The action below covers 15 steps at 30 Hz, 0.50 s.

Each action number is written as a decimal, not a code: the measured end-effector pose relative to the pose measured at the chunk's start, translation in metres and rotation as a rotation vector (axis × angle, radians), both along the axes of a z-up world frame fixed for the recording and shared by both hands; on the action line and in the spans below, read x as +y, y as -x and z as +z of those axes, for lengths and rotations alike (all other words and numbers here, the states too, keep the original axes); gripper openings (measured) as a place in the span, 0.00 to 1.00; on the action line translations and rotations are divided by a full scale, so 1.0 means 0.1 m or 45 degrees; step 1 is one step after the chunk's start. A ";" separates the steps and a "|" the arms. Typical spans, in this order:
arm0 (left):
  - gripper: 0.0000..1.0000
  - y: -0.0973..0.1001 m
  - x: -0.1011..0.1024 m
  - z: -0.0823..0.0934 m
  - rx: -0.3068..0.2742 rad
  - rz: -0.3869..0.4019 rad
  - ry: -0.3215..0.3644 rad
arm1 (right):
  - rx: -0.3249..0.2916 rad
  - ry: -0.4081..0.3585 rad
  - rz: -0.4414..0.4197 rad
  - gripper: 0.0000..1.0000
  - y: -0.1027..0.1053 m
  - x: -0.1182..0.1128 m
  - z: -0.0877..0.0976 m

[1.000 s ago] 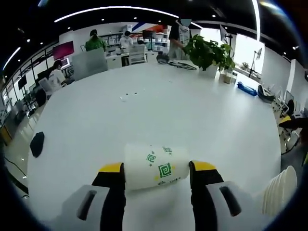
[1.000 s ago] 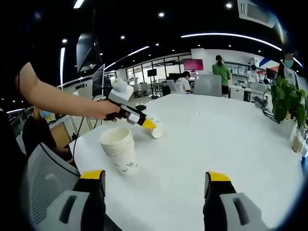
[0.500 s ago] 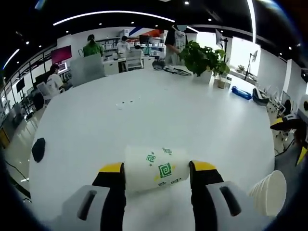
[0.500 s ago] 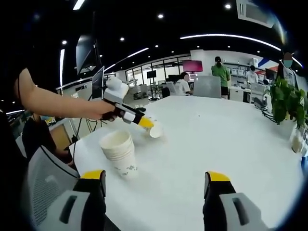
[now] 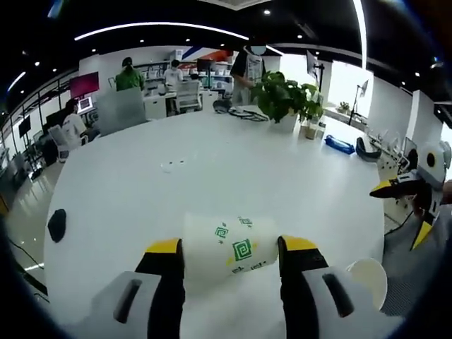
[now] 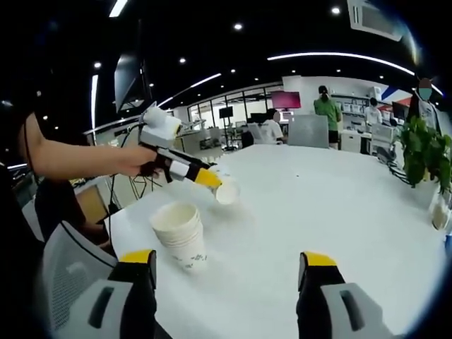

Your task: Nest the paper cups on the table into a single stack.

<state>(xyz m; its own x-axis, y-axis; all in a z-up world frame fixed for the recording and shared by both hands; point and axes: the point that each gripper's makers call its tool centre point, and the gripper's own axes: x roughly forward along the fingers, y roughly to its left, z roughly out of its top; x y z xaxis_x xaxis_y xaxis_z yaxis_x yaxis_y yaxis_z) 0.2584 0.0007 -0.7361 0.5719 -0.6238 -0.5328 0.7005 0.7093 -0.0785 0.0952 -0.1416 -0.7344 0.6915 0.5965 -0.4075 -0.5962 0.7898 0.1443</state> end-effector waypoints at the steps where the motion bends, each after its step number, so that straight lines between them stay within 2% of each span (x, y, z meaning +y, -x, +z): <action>1: 0.53 0.01 -0.01 0.00 -0.001 -0.003 0.002 | 0.000 -0.002 0.002 0.83 0.00 0.01 0.00; 11: 0.53 0.22 -0.15 0.30 -0.023 -0.045 0.060 | -0.019 -0.015 0.016 0.82 -0.04 0.05 0.07; 14: 0.53 0.24 -0.17 0.33 -0.026 -0.063 0.071 | -0.028 -0.017 0.016 0.82 -0.06 0.05 0.11; 15: 0.53 0.30 -0.21 0.40 -0.033 -0.077 0.071 | -0.032 -0.019 0.015 0.82 -0.06 0.05 0.12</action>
